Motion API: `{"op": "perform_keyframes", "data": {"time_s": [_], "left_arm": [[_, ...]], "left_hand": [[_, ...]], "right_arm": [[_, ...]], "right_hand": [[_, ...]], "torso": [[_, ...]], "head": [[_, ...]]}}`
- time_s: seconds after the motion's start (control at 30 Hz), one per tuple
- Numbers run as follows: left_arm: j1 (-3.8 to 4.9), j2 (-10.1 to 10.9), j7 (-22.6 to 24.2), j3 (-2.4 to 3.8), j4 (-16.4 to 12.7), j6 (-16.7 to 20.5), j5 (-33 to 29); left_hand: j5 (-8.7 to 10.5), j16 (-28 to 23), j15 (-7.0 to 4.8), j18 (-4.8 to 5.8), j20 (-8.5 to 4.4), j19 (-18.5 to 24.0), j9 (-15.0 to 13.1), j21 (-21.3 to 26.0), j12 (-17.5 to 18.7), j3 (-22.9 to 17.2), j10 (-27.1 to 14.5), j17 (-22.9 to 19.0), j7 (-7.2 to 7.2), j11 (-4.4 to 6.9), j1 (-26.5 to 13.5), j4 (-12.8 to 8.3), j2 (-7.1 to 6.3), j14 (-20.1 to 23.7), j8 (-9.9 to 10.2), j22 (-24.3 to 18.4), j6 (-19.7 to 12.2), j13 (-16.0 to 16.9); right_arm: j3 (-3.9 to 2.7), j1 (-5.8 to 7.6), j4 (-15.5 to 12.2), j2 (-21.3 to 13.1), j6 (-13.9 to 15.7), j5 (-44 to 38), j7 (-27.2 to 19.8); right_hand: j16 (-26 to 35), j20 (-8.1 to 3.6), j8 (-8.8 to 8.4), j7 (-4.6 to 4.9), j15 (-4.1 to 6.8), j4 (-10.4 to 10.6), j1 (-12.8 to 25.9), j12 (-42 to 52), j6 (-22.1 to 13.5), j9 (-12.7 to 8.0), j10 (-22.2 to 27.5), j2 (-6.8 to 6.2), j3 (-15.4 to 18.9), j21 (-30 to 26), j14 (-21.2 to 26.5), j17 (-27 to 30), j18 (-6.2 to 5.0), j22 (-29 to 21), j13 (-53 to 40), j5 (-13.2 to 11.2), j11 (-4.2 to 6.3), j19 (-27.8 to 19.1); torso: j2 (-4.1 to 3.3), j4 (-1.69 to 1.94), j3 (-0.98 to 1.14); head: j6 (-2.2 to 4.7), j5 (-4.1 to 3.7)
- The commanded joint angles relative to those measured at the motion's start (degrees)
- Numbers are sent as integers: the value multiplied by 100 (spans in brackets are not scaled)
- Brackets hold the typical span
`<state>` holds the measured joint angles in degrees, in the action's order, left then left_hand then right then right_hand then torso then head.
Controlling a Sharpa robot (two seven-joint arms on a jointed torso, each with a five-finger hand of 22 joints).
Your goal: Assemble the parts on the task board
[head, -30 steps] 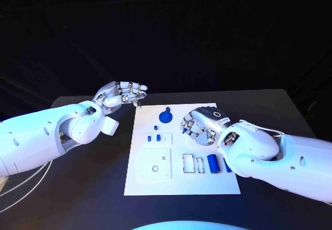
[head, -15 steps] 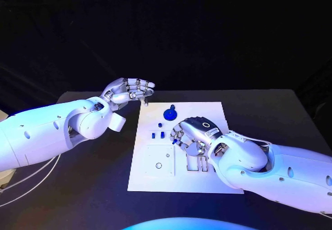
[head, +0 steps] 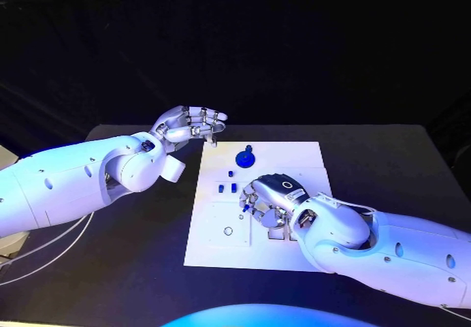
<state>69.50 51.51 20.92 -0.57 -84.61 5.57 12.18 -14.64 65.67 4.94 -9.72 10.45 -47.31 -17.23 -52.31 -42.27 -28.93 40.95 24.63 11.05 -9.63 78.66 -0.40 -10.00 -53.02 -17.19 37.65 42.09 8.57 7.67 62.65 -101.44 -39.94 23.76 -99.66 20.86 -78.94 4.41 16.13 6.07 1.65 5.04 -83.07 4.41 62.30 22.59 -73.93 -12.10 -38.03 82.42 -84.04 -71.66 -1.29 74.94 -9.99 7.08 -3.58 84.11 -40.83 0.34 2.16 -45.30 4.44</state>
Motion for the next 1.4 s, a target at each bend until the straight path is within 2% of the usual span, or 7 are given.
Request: {"op": "perform_keyframes", "data": {"time_s": [0.03, 0.33, 0.8, 1.4], "left_arm": [[3, -15, 31, 6, -16, -61, -11], [3, -16, 22, 6, -16, -72, -11], [3, -14, 2, 6, -16, -87, 0], [3, -5, -8, 6, -12, -87, 1]], "left_hand": [[-11, -23, 38, -80, 6, -12, -6, 38, 31, 15, -43, -8, 258, -16, 66, -19, 3, 22, -32, -8, -27, -7], [-11, -23, 38, -80, 6, -12, -6, 38, 31, 15, -43, -8, 258, -16, 66, -19, 3, 22, -32, -8, -27, -7], [-13, -27, 39, -80, 7, -7, -9, 38, 26, 18, -48, -11, 259, -17, 73, -24, 5, 30, -50, -8, -27, -9], [-13, -27, 39, -80, 7, -7, -9, 38, 26, 18, -48, -11, 259, -17, 73, -24, 5, 30, -50, -8, -27, -9]], "right_arm": [[5, -38, 32, 39, -119, -90, -72], [10, -94, 114, 131, -162, -169, -23], [16, -123, 159, 211, -237, -219, 4], [25, -128, 214, 224, -356, -220, 49]], "right_hand": [[12, -43, 40, 7, 23, -33, 34, 34, 23, 7, -170, 11, -13, 17, -275, 6, -28, 1202, -5, 26, 132, 340], [8, -44, 37, 12, 23, -44, 37, 28, 18, 9, -169, 14, -19, 19, -276, 0, -28, 1204, -4, 31, 128, 341], [13, -44, 36, 15, 23, -52, 40, 24, 15, 11, -169, 15, -23, 13, -274, 9, -29, 1202, -3, 36, 126, 339], [2, -44, 35, 20, 22, -63, 49, 18, 12, 16, -172, 16, -26, 19, -276, -6, -28, 1205, -3, 41, 123, 341]], "torso": [[-2, 5, 3], [-4, -6, 3], [-2, 2, 2], [-2, -1, 5]], "head": [[-31, 19], [-61, 51], [-101, 69], [-114, 79]]}}
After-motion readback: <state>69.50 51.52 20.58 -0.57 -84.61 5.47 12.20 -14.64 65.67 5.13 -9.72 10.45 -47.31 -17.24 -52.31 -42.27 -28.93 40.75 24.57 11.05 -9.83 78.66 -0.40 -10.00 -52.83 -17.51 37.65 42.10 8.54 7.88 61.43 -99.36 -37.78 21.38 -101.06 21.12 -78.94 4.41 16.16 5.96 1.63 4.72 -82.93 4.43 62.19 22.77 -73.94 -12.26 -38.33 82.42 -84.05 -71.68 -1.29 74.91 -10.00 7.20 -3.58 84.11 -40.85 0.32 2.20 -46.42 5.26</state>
